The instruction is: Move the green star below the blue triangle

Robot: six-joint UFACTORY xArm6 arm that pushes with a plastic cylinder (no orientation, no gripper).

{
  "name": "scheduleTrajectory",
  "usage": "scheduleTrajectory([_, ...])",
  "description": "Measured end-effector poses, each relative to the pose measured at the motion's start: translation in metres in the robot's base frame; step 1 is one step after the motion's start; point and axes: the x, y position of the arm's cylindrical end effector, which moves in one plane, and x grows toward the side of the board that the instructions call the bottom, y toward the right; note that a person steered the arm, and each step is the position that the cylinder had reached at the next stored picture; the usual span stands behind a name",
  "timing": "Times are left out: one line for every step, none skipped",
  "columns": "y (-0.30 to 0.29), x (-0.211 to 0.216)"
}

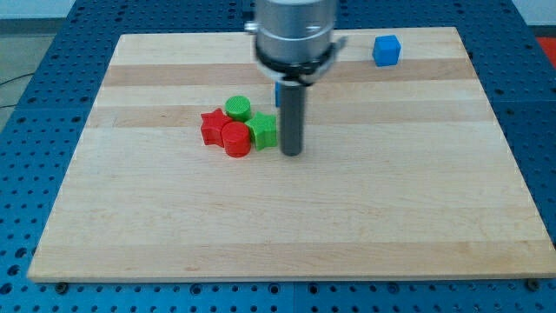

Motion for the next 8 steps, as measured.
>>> scheduleTrajectory([-0.069, -0.033])
scheduleTrajectory([-0.124, -0.061])
scheduleTrajectory([-0.115, -0.074])
scheduleTrajectory([-0.087, -0.073])
scheduleTrajectory([-0.077, -0.048])
scheduleTrajectory([-0.058, -0.043])
scheduleTrajectory([-0.077, -0.06])
scheduleTrajectory([-0.074, -0.079])
